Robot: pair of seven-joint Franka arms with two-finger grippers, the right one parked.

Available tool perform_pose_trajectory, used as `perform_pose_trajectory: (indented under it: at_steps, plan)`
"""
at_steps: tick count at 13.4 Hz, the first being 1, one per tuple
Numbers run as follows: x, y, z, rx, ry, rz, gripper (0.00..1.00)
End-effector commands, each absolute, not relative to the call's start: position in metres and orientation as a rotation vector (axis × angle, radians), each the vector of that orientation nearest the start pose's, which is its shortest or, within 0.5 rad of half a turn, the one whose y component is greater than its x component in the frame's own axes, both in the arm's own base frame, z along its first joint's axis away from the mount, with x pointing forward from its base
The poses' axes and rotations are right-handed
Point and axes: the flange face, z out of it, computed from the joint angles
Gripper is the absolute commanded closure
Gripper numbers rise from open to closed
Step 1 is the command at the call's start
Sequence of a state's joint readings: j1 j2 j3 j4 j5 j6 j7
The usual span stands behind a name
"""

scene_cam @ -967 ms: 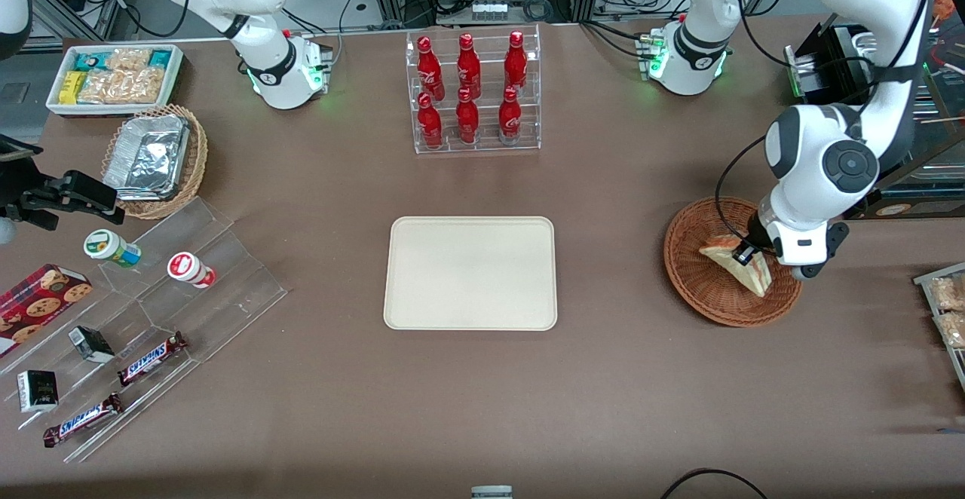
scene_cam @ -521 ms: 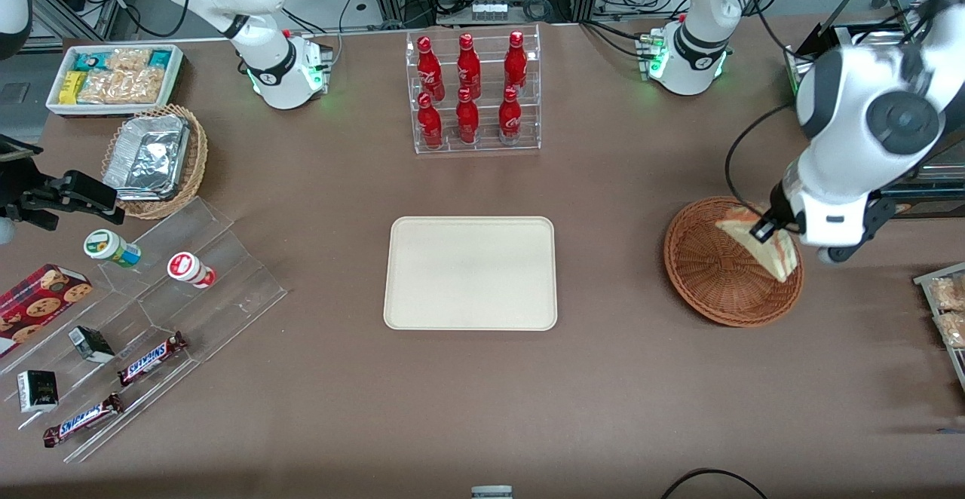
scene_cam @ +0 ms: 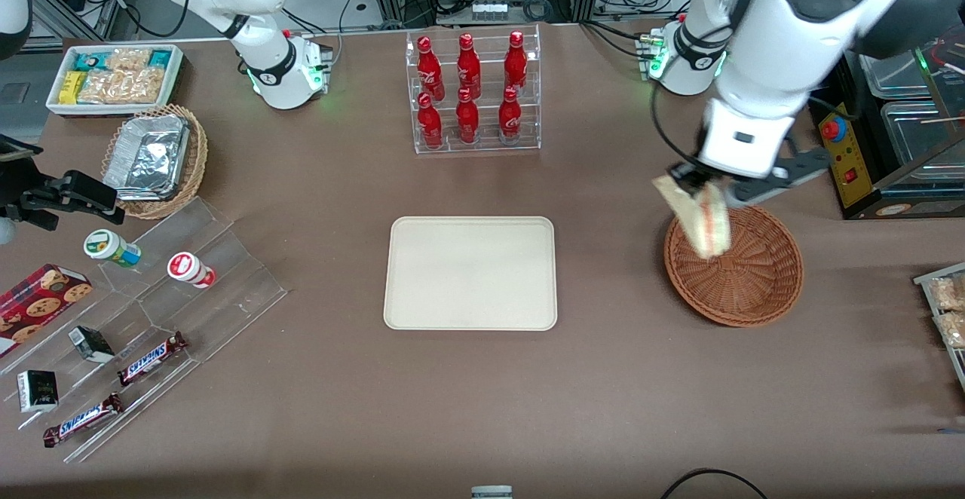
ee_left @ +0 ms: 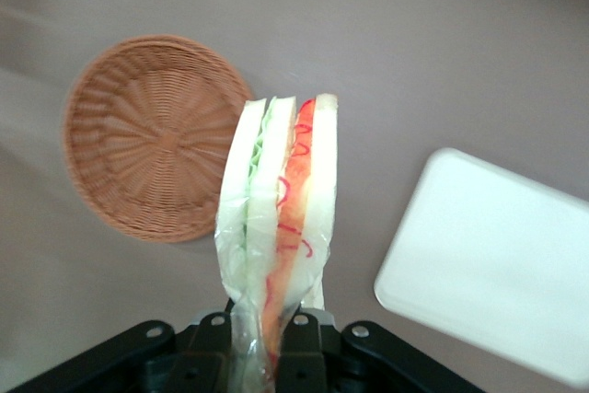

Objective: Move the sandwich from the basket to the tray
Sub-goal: 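Lift the sandwich up out of the basket with the left gripper, then carry the sandwich over the white tray with the left gripper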

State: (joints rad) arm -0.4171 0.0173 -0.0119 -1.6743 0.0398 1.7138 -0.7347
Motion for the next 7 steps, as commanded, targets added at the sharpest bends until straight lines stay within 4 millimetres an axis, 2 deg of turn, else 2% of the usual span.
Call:
perform_pose_trajectory:
  at_steps: [1,2,4,6,7]
  plan:
    - [0.519,-0.259,0.578,-3.171,-0.264,0.015,0.91]
    - [0.515,-0.282,0.566,-3.173,-0.207,0.038,0.91]
    - [0.519,-0.309,0.54,-3.18,-0.166,0.042,0.91]
    - [0.519,-0.344,0.512,-3.189,-0.107,0.034,0.9]
    - [0.52,-0.353,0.497,-3.19,-0.114,0.048,0.9]
